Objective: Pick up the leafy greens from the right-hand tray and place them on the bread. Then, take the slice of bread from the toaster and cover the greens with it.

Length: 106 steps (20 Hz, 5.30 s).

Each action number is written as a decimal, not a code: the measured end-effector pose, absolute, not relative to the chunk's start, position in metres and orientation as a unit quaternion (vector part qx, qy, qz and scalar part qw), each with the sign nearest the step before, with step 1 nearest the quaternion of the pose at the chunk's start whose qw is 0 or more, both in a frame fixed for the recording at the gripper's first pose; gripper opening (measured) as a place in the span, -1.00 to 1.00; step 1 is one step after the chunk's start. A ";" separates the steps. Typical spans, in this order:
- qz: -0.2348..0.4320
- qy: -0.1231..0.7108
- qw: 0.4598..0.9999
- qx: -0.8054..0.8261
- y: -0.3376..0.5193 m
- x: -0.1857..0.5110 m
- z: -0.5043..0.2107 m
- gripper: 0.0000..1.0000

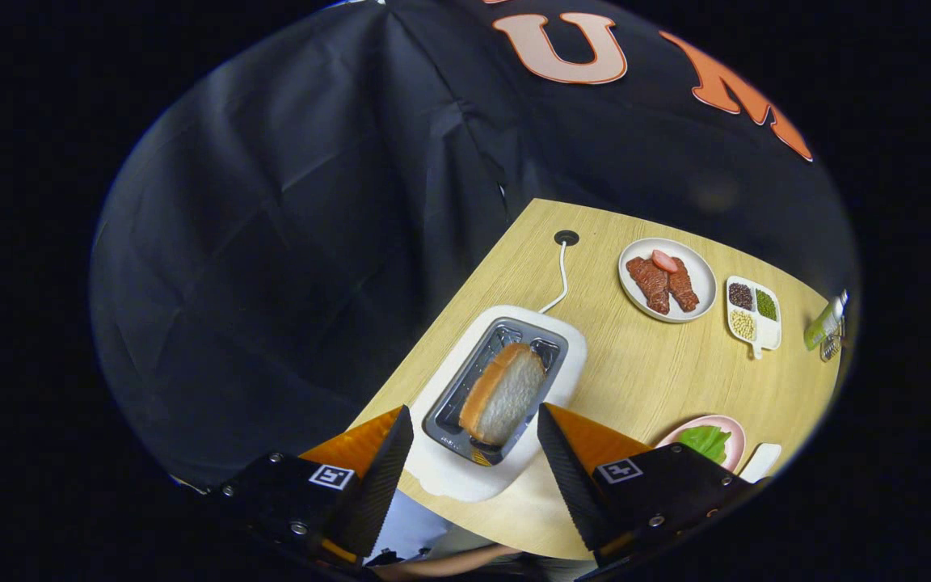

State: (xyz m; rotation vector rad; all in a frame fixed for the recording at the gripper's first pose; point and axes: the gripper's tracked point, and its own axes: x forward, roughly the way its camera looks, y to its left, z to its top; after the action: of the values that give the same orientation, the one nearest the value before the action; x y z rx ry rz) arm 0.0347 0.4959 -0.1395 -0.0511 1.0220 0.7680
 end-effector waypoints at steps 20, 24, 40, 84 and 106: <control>0.252 0.539 0.803 -0.030 0.498 0.069 -0.199 -0.23; 0.258 0.549 0.795 -0.008 0.495 0.064 -0.192 -0.65; 0.314 0.476 0.814 0.114 0.437 0.058 -0.115 -0.75; 0.286 0.528 0.790 0.126 0.205 0.084 -0.298 -0.75; 0.218 0.402 0.884 0.092 0.158 0.126 -0.267 0.10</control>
State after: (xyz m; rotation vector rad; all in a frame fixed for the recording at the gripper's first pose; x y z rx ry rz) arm 0.1257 0.1582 -0.2669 0.1908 0.8375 0.4538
